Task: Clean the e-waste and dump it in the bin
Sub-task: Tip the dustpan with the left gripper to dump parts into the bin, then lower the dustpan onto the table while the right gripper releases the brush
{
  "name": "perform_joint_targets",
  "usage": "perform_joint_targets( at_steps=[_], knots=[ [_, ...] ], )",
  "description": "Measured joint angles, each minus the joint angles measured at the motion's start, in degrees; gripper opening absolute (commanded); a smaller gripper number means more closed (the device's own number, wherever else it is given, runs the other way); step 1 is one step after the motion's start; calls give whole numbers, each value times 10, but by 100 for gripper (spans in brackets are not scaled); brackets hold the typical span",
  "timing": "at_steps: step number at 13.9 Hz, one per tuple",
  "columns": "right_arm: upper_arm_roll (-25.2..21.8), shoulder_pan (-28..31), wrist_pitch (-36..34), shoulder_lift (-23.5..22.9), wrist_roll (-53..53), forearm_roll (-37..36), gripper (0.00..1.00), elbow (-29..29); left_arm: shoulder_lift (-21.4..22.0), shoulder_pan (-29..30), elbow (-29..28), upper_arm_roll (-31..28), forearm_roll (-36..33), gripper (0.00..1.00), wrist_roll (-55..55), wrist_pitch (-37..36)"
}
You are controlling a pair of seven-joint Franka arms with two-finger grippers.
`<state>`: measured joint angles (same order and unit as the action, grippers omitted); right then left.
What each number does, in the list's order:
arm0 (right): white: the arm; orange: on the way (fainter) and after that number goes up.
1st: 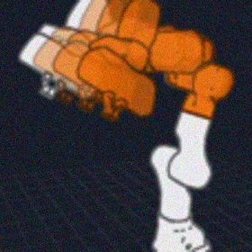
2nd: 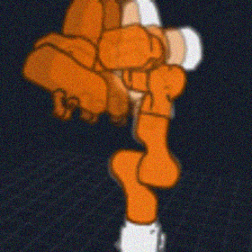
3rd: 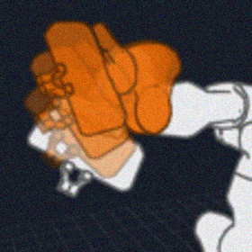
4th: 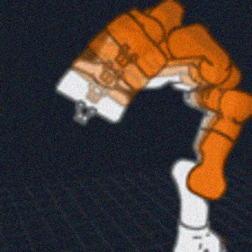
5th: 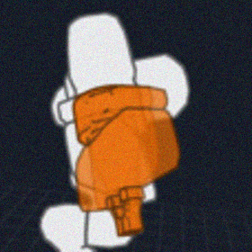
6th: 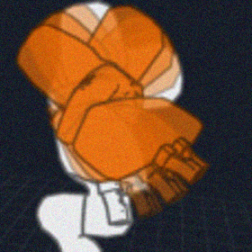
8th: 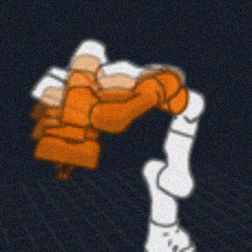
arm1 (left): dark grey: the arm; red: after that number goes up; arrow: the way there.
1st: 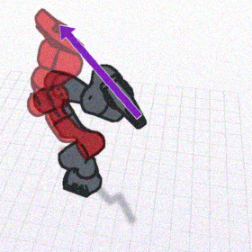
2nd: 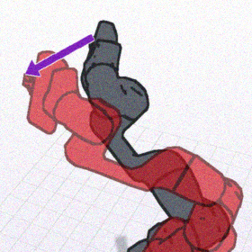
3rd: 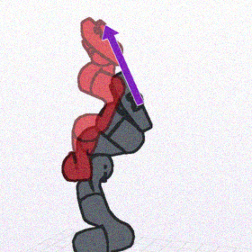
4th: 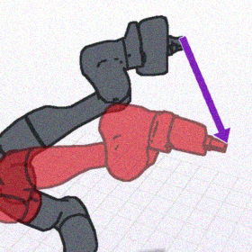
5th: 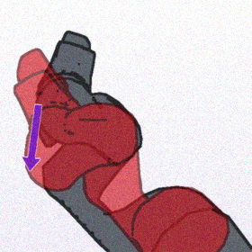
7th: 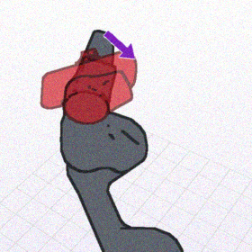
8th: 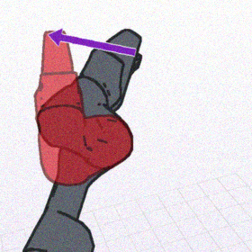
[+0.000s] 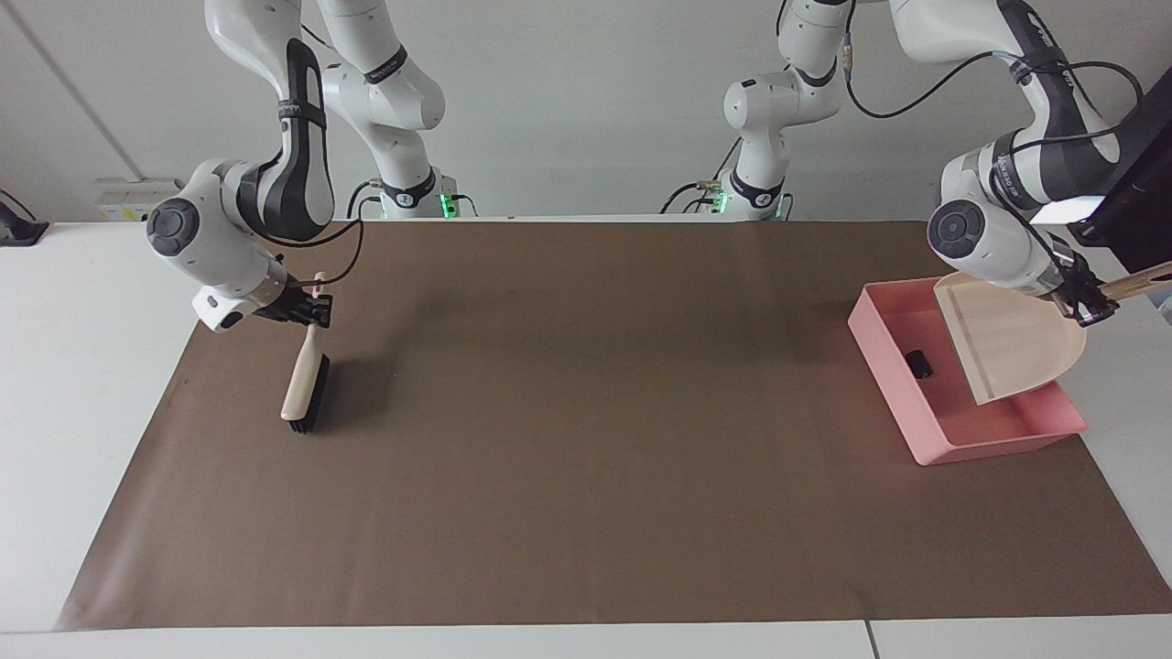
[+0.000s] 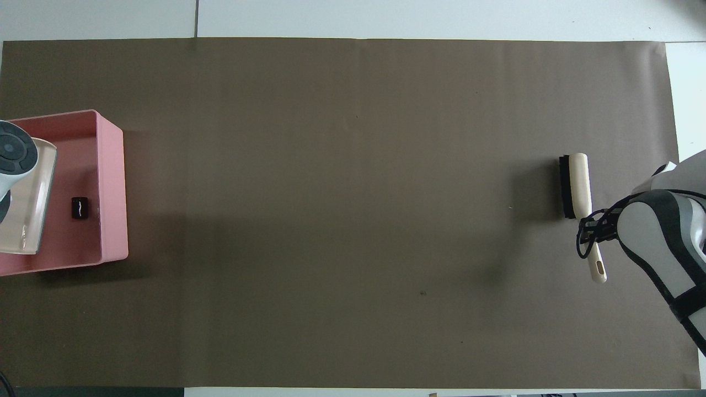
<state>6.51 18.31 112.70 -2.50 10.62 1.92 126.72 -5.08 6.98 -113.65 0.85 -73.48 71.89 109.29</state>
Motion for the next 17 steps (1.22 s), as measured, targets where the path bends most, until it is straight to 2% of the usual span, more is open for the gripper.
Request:
perform_joint_targets(
  at_steps=[4,8,10,11,12,13,17],
  knots=[
    [0,0,4,0,1,8,1,5,34,-7,27,2,9,0,40,-11],
    [0,1,11,0,17,32,2,11,83,-35,25,8,140,0,79,-10],
    [0,1,11,0,21,34,10,11,86,-69,18,11,197,0,79,-11],
    [0,1,11,0,21,35,31,11,86,-89,10,11,226,0,78,-11],
    [0,0,11,0,21,35,71,11,86,-112,-2,12,249,0,73,-11],
    [1,0,11,0,21,35,100,11,86,-136,-17,13,268,0,58,-12],
    [3,-3,11,0,22,35,100,2,84,-220,-79,15,323,0,-40,-12]
  ],
)
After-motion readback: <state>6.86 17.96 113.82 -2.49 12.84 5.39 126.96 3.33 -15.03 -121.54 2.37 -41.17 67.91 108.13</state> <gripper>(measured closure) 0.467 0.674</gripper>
